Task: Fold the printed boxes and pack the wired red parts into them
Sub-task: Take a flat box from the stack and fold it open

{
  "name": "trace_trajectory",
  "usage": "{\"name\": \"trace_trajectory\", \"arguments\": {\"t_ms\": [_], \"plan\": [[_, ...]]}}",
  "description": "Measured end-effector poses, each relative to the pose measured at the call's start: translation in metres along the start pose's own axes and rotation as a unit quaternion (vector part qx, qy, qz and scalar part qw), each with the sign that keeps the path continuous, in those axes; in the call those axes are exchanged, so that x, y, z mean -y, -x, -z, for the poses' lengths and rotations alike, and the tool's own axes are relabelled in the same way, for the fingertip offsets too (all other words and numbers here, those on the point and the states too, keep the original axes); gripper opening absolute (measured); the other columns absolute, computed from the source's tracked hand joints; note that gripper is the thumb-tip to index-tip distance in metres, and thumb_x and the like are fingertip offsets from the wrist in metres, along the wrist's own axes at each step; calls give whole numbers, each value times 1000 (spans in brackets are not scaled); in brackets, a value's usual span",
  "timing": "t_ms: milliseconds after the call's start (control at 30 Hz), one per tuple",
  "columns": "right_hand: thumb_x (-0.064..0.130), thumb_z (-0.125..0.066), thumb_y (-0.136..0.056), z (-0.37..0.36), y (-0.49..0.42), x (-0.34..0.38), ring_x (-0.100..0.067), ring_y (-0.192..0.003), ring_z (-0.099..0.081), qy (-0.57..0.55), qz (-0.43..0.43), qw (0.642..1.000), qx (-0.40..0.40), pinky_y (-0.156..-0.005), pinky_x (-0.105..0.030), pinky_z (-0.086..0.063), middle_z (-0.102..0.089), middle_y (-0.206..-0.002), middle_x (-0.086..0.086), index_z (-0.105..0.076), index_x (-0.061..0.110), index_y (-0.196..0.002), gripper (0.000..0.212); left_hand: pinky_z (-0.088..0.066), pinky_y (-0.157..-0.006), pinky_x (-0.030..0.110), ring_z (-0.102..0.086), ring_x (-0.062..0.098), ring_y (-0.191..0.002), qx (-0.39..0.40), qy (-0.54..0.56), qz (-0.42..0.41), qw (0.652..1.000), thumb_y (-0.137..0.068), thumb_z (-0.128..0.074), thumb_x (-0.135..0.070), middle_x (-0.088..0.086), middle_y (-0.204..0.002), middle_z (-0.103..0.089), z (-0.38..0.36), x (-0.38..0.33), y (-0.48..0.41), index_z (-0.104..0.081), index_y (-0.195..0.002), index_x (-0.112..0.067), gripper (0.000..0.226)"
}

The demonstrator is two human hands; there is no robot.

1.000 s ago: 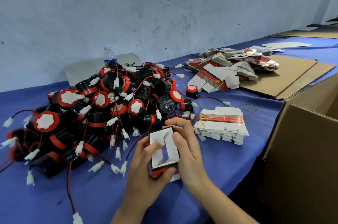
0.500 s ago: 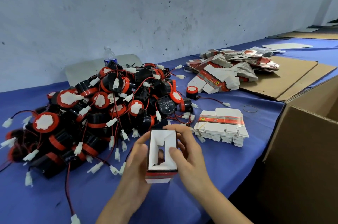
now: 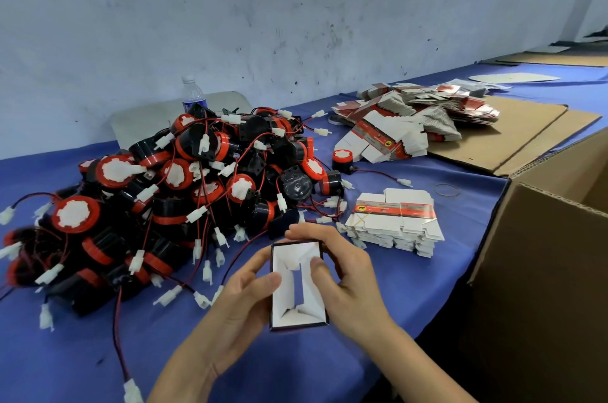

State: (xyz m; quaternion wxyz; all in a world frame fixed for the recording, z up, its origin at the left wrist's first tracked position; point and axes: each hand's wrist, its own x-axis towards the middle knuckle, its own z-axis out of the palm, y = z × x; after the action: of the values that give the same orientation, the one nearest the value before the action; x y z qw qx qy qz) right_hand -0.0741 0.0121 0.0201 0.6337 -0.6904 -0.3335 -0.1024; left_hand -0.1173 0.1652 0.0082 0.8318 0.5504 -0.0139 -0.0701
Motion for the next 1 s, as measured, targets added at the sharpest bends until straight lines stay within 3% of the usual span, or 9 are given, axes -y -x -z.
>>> {"name": "trace_trajectory", "arguments": {"t_ms": [167,300,433,600,700,867,1000], "plan": [[-5,-38,-81,-5,2,0,-17,-102,-63,-55,-3,998,-7,-83,-19,-47,-68,-106,11,-62,23,-110,47,-56,-82,42,-66,32,-106,-4,3,-39,999,-66,-74,-24,15,-122,-66,2,4,-3,-59,-128,-26,64],[-6,-36,-82,-6,1,0,-18,-102,-63,-90,-7,996,-9,-83,-21,-47,-68,-107,9,-63,19,-110,47,-57,-79,44,-66,32,-103,-21,20,-52,998,-62,-77,-24,16,-120,-66,3,7,-4,-56,-131,-24,72],[-2,-37,-82,-11,3,1,-24,-103,-62,-91,-20,996,3,-83,-34,-52,-68,-108,5,-63,16,-112,43,-56,-74,47,-66,33,-102,-14,36,-41,998,-59,-76,-24,17,-120,-65,2,6,-2,-57,-128,-20,72],[2,-38,-85,-15,4,-2,-26,-105,-61,-121,-44,992,-15,-88,-43,-51,-68,-110,1,-61,18,-114,40,-56,-82,48,-63,33,-109,-11,28,-46,998,-66,-73,-29,17,-126,-62,0,4,0,-57,-129,-19,66],[14,-44,-90,-16,6,-5,-22,-105,-60,-137,-80,987,-5,-89,-46,-50,-66,-113,1,-59,25,-116,32,-56,-77,36,-66,27,-106,10,46,-40,998,-63,-85,-38,14,-123,-65,-2,2,3,-64,-122,-20,66],[42,-53,-84,-11,5,-9,-8,-115,-56,-66,-151,986,-10,-97,-40,-46,-60,-123,16,-57,36,-119,35,-58,-72,36,-67,25,-104,-12,100,-72,992,-49,-96,-31,10,-127,-64,0,-1,3,-57,-133,-27,93],[57,-57,-81,3,3,-8,-9,-96,-66,-135,-254,956,63,-77,-29,-55,-66,-115,6,-59,36,-117,42,-57,-74,33,-67,24,-102,-6,50,-120,992,-50,-96,-30,9,-122,-66,-1,-5,3,-56,-132,-36,91]]}}
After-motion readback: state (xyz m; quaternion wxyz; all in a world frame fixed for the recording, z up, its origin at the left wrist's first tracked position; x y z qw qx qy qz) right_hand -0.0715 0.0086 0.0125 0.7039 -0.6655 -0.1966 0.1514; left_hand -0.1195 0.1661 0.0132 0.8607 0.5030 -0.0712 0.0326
